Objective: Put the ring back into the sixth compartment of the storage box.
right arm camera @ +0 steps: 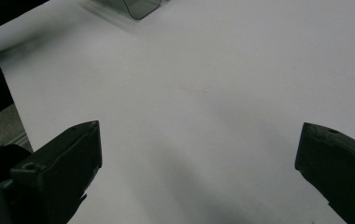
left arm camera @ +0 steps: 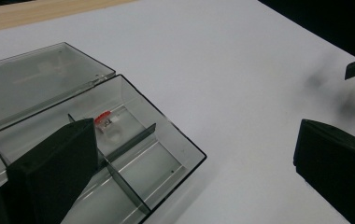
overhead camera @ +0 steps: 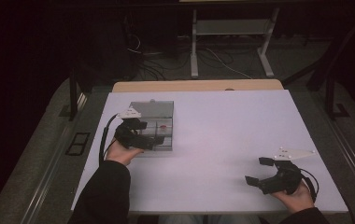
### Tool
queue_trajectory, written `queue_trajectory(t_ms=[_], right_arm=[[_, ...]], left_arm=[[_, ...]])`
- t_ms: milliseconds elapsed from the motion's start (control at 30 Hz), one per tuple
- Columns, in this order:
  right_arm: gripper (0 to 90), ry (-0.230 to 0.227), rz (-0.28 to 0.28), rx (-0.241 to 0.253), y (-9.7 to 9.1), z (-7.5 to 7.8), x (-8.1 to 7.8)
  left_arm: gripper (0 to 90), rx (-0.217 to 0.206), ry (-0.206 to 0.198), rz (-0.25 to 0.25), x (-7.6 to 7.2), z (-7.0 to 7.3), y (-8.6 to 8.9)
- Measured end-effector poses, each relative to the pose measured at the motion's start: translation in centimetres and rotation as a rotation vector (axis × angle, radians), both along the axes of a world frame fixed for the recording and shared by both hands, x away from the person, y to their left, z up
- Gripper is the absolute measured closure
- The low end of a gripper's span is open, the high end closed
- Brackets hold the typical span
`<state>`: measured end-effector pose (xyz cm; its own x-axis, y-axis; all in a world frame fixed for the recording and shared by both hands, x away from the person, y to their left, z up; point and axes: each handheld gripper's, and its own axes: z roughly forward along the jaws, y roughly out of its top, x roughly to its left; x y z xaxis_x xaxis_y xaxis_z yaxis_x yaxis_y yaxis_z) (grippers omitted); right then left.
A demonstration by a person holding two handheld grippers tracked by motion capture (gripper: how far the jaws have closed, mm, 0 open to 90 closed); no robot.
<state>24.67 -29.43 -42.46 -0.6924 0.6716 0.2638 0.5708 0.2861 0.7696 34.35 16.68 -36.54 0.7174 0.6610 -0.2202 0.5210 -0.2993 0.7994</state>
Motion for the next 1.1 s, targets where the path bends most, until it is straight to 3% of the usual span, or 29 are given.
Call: queue_trajectory(t_ms=[500, 1100], right_arm=[[0.6, 0.0, 0.003, -0.004, 0.1, -0.1, 0.0], [0.6, 0.006, 0.005, -0.004, 0.2, 0.0, 0.0]], left_arm=[[0.0, -0.007, -0.048, 0.0, -3.2, -1.0, 0.3], [0.0, 0.001, -0.011, -0.065, -6.1, -4.5, -0.2]])
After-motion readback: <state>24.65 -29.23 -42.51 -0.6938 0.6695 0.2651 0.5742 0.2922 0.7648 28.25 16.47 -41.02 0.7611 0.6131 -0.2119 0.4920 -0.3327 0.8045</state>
